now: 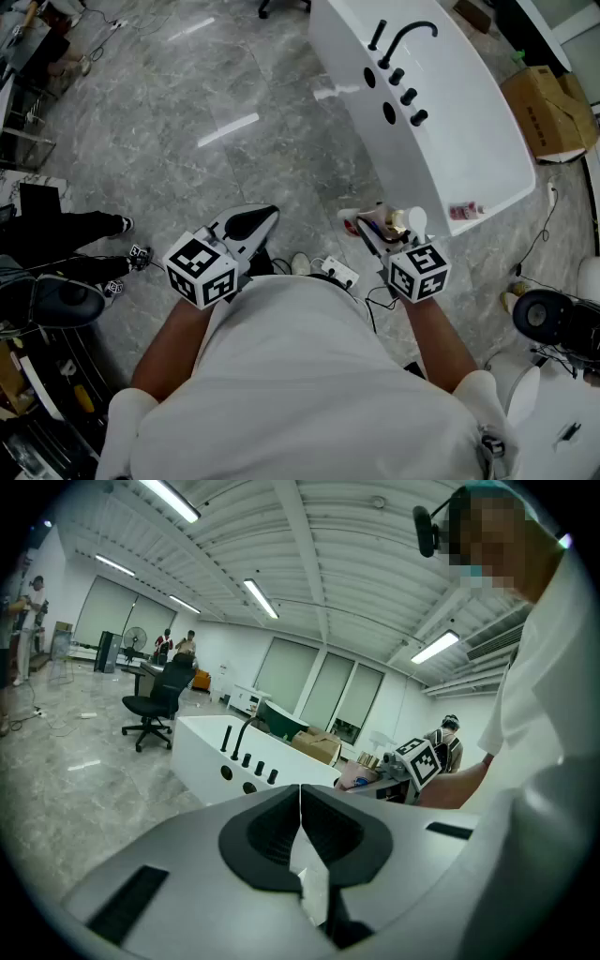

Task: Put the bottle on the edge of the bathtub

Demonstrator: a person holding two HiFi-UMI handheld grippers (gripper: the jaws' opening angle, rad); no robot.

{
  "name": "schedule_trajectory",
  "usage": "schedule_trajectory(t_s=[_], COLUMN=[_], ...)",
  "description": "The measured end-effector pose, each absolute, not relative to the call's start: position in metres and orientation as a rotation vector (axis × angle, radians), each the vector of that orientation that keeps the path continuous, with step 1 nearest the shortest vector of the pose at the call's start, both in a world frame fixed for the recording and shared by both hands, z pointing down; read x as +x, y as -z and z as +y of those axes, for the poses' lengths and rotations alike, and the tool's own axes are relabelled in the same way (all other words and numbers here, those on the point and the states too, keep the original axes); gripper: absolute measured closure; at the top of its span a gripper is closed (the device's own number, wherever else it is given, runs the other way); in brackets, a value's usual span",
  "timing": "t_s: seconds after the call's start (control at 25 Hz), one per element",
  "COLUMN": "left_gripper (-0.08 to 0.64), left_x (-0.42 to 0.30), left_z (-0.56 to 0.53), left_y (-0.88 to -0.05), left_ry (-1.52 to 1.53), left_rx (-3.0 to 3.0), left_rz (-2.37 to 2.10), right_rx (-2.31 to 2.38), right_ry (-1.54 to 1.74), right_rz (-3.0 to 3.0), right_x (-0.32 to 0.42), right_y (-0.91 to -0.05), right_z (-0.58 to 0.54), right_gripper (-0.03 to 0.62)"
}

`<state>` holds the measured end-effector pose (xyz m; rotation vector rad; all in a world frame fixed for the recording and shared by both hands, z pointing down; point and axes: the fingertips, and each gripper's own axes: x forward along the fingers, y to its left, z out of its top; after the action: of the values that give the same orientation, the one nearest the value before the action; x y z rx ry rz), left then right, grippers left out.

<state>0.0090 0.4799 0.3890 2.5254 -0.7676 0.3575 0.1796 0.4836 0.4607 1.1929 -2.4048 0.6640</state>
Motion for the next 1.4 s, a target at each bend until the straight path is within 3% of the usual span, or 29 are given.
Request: schedule_trajectory(t_s=[0.48,1.12,1.4], left_gripper=[0.540,0.540,0.540], left_x=[0.010,-0.093,-0.103], left_z=[0.363,0.138,0.076], left_y=[-0.411,-0.410,-0.413], left_ry=[-0.420,-0.437,-0.392], left_rx=[2.600,2.652,2.616], left_rz=[-0.641,-0.517,-0.559], right_rx=[1.269,1.473,1.488], right_ry=[-0.665,-0.668,-0.628], right_rz=[-2.328,-2.234,-2.230], right_x=[0.175,0.113,0.113], right_y=[-0.471,-0.456,-0.453], right_z=[0.373,0.105,-0.007], right_gripper=[0.365,0.365,0.365])
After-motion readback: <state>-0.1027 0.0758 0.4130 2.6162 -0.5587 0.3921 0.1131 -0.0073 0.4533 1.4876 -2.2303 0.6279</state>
